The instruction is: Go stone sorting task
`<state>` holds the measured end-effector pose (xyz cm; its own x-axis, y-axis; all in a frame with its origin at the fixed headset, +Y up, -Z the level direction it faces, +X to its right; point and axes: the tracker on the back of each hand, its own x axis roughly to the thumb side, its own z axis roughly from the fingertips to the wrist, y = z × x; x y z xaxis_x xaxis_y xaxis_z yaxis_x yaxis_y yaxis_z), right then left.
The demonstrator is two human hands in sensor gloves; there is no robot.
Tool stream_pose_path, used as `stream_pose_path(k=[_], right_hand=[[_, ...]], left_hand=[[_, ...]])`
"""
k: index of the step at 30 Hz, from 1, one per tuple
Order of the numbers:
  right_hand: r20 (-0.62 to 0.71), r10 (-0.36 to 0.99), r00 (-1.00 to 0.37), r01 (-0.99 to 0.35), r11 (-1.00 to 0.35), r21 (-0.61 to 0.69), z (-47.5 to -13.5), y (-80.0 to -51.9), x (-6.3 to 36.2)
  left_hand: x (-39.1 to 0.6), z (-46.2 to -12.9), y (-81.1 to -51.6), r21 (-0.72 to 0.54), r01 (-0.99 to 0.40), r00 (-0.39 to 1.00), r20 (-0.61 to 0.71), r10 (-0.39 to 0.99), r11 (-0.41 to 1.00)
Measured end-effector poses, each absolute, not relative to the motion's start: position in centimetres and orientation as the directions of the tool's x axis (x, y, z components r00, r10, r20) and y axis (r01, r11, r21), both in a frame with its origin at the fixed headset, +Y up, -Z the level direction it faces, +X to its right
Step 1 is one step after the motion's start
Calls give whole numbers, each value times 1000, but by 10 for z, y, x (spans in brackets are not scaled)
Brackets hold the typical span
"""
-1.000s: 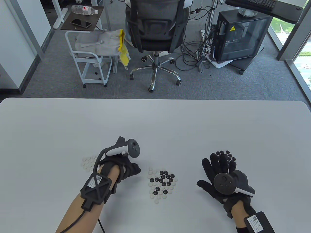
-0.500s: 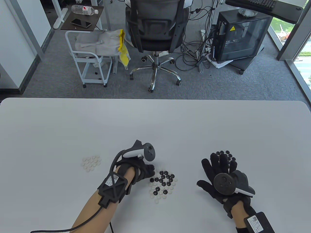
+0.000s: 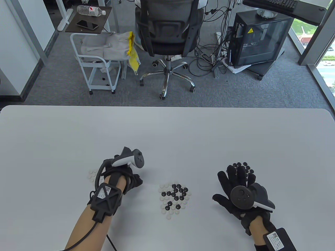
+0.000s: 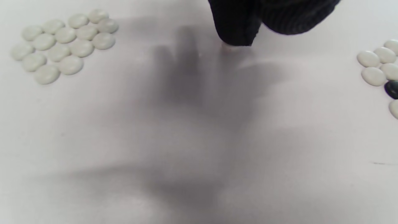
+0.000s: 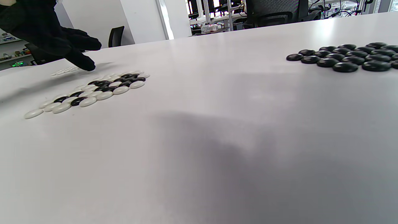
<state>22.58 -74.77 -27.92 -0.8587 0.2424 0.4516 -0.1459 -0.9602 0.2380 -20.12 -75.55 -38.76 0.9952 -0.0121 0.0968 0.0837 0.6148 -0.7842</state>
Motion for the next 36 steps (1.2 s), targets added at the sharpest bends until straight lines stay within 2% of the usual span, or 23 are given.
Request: stream_pose_path(k=[11, 24, 27, 30, 36], right_hand=[[447, 243, -861, -136, -957, 258, -280, -749, 224], [442, 249, -862, -138, -954, 267, -281, -749, 224], [442, 251, -861, -141, -954, 266, -281, -749, 224], [442, 248, -862, -139, -955, 264, -281, -749, 225], [439, 249, -863, -141, -954, 264, -281, -749, 225]], left_hand=[[-265, -377, -753, -792, -2, 996, -54, -67, 611], [-289, -377, -752, -783, -69, 989, -134, -60, 618], [-285, -377, -743, -763, -78, 992, -121, -24, 641], [-267, -374, -728, -736, -52, 999, -47, 26, 675], [-203, -357, -712, -707, 130, 978, 206, 28, 695]])
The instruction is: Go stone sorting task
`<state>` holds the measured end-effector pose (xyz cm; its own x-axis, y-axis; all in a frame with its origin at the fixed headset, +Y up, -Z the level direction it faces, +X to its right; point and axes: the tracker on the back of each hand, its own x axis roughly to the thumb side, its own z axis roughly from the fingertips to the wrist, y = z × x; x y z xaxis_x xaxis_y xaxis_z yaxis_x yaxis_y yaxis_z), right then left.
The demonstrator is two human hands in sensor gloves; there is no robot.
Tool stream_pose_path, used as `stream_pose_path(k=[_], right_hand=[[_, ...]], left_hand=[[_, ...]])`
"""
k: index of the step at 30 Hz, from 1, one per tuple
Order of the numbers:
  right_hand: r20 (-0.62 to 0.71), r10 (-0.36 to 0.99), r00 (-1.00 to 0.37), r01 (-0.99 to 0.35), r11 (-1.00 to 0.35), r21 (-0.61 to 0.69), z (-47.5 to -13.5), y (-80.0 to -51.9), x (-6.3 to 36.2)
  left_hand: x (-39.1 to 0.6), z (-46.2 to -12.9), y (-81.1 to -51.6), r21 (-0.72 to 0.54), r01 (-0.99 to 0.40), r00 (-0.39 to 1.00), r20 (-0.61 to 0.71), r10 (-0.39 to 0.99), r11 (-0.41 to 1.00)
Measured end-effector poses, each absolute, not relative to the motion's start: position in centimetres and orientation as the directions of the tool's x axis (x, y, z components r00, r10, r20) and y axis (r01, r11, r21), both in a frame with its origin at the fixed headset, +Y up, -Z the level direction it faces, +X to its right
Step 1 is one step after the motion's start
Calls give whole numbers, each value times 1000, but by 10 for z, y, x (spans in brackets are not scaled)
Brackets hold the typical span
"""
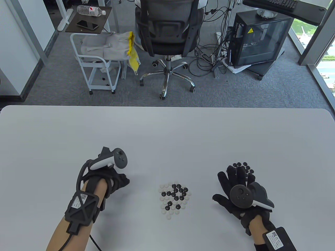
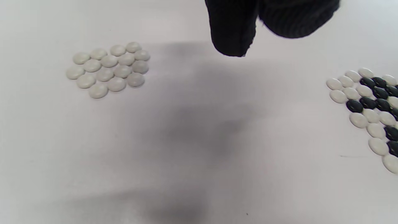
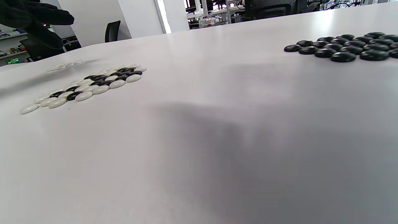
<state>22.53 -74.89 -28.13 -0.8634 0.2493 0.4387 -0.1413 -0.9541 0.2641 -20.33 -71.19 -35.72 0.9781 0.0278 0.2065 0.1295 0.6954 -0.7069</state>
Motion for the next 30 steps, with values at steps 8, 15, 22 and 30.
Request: stream_pose_path(k=[8, 15, 22, 30], right_hand=[[444, 248, -861, -141, -955, 260, -281, -749, 225], [441, 251, -862, -146, -955, 258, -281, -749, 226], [442, 254, -860, -147, -954, 261, -280, -748, 226], [441, 257, -860, -151, -953, 261, -279, -747, 228]], left_hand=[[-141, -342, -726, -696, 253, 921, 385, 52, 672], [-109, -345, -752, -718, 273, 902, 422, 88, 641], [-105, -342, -767, -710, 312, 891, 449, 65, 632], [-200, -316, -765, -740, 186, 954, 293, 61, 646]])
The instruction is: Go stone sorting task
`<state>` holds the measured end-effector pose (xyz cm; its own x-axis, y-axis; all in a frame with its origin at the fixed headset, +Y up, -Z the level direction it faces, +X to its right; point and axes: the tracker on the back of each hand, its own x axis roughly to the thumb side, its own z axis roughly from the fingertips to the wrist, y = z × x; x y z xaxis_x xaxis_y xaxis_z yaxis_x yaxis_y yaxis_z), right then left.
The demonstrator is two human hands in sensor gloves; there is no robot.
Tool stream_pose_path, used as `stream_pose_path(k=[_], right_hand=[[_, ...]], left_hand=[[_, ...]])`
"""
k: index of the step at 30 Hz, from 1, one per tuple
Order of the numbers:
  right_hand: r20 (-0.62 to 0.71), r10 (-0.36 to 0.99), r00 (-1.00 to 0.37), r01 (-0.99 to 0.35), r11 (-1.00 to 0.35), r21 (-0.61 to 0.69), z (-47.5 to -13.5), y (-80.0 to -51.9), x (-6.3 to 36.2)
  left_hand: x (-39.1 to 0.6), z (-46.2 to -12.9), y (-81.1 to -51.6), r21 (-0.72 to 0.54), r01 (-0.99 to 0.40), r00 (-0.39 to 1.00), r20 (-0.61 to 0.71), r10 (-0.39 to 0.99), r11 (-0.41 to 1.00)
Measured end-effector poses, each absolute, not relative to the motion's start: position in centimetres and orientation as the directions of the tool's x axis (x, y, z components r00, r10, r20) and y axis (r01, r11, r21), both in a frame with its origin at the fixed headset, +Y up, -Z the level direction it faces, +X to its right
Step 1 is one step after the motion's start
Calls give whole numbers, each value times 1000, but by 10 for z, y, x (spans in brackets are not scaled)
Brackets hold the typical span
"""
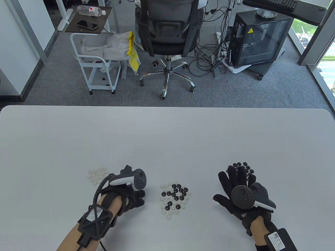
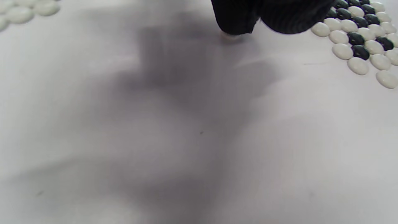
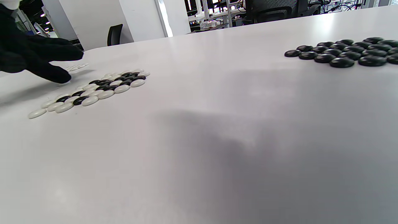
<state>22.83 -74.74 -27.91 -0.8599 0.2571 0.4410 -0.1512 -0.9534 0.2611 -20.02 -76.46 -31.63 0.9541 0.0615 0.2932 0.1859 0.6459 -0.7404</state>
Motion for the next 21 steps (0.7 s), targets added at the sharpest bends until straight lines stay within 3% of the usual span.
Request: stream_pose_path(k=[5, 10, 14, 21], right_hand=[[448, 250, -858, -139, -954, 267, -280, -748, 225], [451, 250, -857, -133, -952, 276, -280, -750, 223], [450, 251, -857, -133, -951, 279, -280, -750, 223], [446, 257, -857, -138, -950, 281, -280, -750, 223]], left_hand=[[-274, -294, -765, -754, 46, 990, 121, 70, 655], [-324, -294, -771, -745, -104, 993, -39, 112, 659], [-333, -302, -775, -735, -157, 987, -87, 139, 659], [-329, -318, -774, -729, -134, 991, -101, 87, 671]])
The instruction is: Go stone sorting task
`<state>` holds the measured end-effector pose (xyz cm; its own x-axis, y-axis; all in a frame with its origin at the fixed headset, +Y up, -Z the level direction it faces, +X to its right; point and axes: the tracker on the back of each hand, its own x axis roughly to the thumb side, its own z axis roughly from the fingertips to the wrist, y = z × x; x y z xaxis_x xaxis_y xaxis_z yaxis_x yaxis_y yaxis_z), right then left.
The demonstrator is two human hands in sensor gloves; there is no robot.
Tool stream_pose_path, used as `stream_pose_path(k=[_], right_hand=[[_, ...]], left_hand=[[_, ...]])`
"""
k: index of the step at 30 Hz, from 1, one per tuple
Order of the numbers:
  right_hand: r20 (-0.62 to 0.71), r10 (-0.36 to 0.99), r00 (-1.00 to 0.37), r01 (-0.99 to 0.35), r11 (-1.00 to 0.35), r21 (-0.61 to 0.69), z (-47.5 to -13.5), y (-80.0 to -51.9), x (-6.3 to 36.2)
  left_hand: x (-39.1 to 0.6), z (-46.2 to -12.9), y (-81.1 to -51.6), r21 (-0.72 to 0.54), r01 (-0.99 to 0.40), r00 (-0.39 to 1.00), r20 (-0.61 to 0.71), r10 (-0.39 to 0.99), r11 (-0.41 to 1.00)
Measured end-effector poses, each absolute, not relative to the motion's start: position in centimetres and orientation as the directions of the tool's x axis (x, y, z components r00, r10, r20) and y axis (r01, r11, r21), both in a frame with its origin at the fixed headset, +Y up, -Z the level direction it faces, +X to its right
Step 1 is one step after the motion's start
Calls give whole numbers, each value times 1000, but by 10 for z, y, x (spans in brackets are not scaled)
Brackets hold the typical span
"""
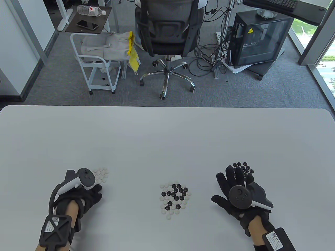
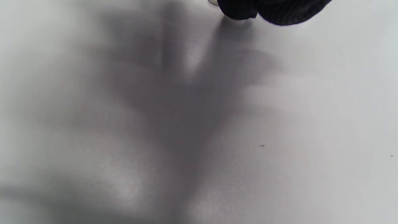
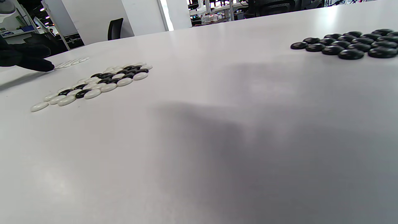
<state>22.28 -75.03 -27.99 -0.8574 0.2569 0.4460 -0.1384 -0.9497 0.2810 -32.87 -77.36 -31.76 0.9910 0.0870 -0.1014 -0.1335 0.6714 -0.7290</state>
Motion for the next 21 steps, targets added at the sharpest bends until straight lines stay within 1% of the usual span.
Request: stream_pose_path(k=[4, 7, 9, 12, 14, 17, 21], right_hand=[[442, 259, -859, -142, -950, 280, -280, -750, 224], [441, 261, -859, -147, -950, 274, -280, -749, 225], [442, 259, -859, -147, -951, 272, -280, -749, 225], [440, 260, -859, -146, -950, 276, -280, -749, 225], [441, 258, -860, -144, -950, 277, -280, -749, 225], [442, 257, -859, -143, -951, 276, -280, -749, 225], [443, 260, -858, -147, -951, 272, -280, -749, 225]], left_hand=[[-324, -324, -769, -732, -119, 993, -101, 65, 671], [-318, -329, -754, -697, -164, 986, -96, 137, 698], [-310, -332, -743, -681, -164, 985, -73, 157, 714], [-286, -337, -726, -669, -153, 981, -15, 193, 727], [-263, -338, -717, -674, -115, 979, 49, 199, 730], [-228, -341, -714, -686, -35, 974, 140, 179, 726], [-188, -345, -720, -710, 46, 960, 227, 166, 703]])
